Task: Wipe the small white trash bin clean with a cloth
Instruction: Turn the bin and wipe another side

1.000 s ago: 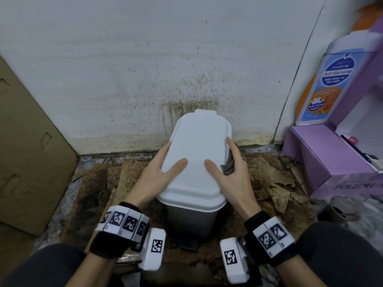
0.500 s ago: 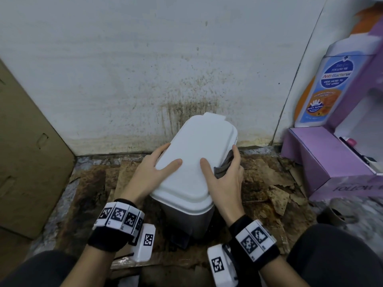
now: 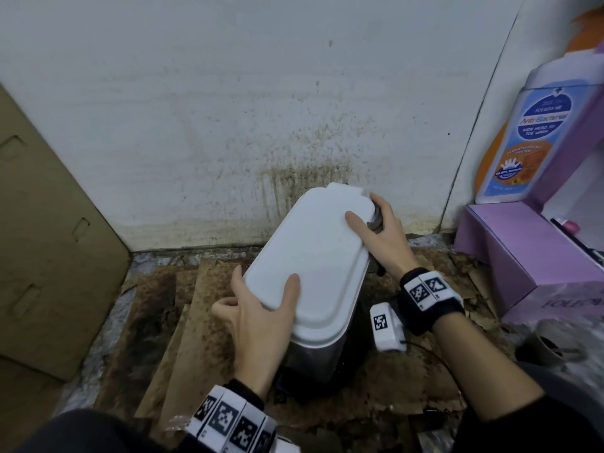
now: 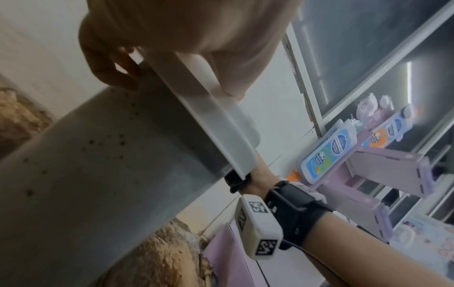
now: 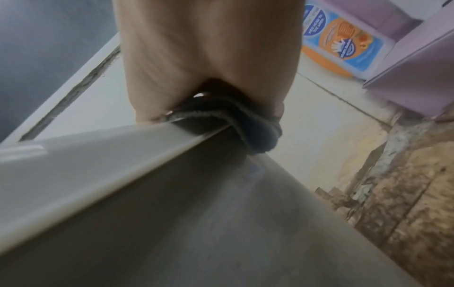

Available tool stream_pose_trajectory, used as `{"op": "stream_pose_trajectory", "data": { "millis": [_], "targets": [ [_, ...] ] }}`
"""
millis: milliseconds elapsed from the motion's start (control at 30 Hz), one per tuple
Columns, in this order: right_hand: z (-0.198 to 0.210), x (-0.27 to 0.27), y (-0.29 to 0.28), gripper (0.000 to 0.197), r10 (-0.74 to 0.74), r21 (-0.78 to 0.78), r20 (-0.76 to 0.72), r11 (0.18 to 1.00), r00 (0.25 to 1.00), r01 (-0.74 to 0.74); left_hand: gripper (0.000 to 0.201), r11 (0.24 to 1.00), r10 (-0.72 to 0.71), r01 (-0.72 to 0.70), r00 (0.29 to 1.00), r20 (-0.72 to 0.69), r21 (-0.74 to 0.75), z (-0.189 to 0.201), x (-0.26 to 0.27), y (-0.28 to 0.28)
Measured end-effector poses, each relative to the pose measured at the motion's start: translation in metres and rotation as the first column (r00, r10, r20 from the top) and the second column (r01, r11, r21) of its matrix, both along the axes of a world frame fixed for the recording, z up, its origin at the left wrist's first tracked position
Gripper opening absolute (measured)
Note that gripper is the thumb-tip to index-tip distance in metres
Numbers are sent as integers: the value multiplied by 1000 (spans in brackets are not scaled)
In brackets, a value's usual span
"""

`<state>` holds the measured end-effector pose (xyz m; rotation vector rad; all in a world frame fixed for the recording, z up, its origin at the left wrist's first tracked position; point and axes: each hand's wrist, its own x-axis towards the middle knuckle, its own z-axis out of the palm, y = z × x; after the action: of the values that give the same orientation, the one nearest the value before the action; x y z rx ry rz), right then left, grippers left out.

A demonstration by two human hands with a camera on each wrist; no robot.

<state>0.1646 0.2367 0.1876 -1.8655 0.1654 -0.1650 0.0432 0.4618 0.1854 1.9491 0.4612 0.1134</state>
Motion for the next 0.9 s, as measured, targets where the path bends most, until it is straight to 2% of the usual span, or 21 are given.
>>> {"op": "stream_pose_trajectory", "data": {
  "millis": [133, 267, 333, 467, 600, 733, 900],
  "targets": [
    [5, 11, -9, 68, 70, 4, 57, 998, 996, -70, 90, 1000, -4, 5, 1000, 16, -30, 4, -2, -1],
    [1, 13, -8, 60, 49, 42, 92, 998, 995, -53, 86, 1000, -10, 10, 999, 44, -14, 1, 0, 3],
    [-3, 12, -8, 56, 35, 61, 107, 997, 994, -41, 89, 999, -21, 23, 997, 71, -29, -2, 0, 6],
    [-3, 3, -5, 56, -22, 98, 147, 995, 989, 8, 108, 996, -62, 67, 995, 77, -53, -9, 6, 18],
    [-8, -19, 3, 61, -156, 127, 165, 983, 974, 136, 83, 995, -101, 102, 992, 76, -3, 4, 14, 30],
    [-5, -52, 24, 68, -373, 135, 143, 925, 917, 355, 94, 988, -152, 153, 979, 136, 5, 5, 38, 53],
    [-14, -85, 55, 76, -554, 137, 126, 831, 823, 539, 91, 976, -208, 215, 967, 144, -37, 6, 59, 70]
  ]
}}
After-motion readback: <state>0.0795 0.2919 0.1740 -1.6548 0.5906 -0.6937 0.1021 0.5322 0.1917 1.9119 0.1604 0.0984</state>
